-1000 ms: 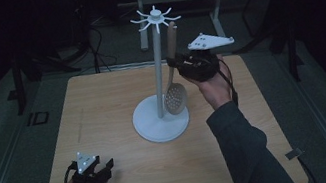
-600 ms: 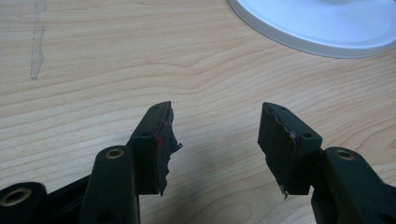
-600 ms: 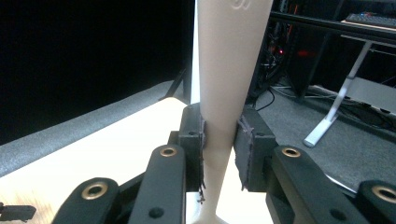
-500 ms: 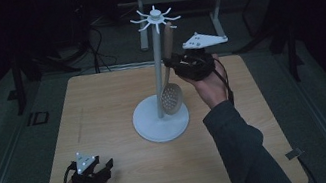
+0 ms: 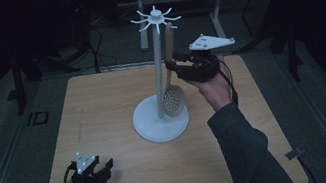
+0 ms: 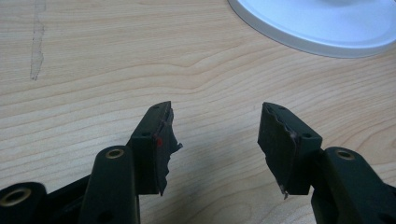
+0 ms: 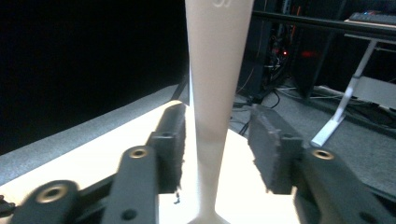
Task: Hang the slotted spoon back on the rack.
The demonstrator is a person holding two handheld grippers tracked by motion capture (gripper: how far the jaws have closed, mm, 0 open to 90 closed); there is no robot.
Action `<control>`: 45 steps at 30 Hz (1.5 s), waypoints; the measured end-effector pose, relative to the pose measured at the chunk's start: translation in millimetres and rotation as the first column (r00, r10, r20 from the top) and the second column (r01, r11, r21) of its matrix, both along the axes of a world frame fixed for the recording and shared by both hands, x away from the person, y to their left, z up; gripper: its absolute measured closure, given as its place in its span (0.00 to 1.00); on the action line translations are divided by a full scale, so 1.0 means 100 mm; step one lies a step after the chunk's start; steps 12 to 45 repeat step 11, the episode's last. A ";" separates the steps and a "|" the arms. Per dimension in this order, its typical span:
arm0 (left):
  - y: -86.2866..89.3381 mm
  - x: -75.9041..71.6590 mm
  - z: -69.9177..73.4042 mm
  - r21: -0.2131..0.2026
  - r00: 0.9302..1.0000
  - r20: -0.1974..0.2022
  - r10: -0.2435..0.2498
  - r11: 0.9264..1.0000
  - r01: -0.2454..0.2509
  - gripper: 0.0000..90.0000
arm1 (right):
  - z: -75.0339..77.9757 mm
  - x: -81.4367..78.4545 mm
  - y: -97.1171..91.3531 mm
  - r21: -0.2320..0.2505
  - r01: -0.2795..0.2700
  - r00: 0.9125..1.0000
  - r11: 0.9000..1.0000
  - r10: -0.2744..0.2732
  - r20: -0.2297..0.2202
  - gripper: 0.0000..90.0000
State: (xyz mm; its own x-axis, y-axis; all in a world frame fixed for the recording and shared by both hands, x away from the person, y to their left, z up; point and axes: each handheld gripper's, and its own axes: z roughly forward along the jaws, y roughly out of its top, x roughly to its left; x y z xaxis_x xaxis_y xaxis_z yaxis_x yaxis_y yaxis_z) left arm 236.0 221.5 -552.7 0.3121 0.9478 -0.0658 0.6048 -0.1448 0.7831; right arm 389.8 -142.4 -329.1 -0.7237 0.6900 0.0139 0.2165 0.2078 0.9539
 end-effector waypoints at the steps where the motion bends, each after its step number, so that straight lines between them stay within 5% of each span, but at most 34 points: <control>1: 0.00 0.00 0.00 0.000 1.000 0.000 0.000 1.000 0.000 0.50 | 0.00 -0.01 -0.01 -0.003 0.002 1.000 1.000 -0.002 0.003 0.57; 7: -0.01 0.00 0.00 0.003 1.000 0.002 -0.004 1.000 0.004 0.50 | -0.08 -0.09 -0.11 -0.033 0.060 0.998 0.998 -0.061 -0.015 0.39; 11: 0.00 0.00 0.00 0.003 1.000 0.000 -0.001 1.000 0.001 0.50 | -0.26 -0.16 -0.25 -0.059 0.115 0.992 0.992 -0.117 -0.037 0.37; 45: 0.00 0.00 0.00 0.003 1.000 0.000 -0.001 1.000 0.001 0.50 | -0.26 -0.16 -0.25 -0.059 0.115 0.992 0.992 -0.117 -0.037 0.37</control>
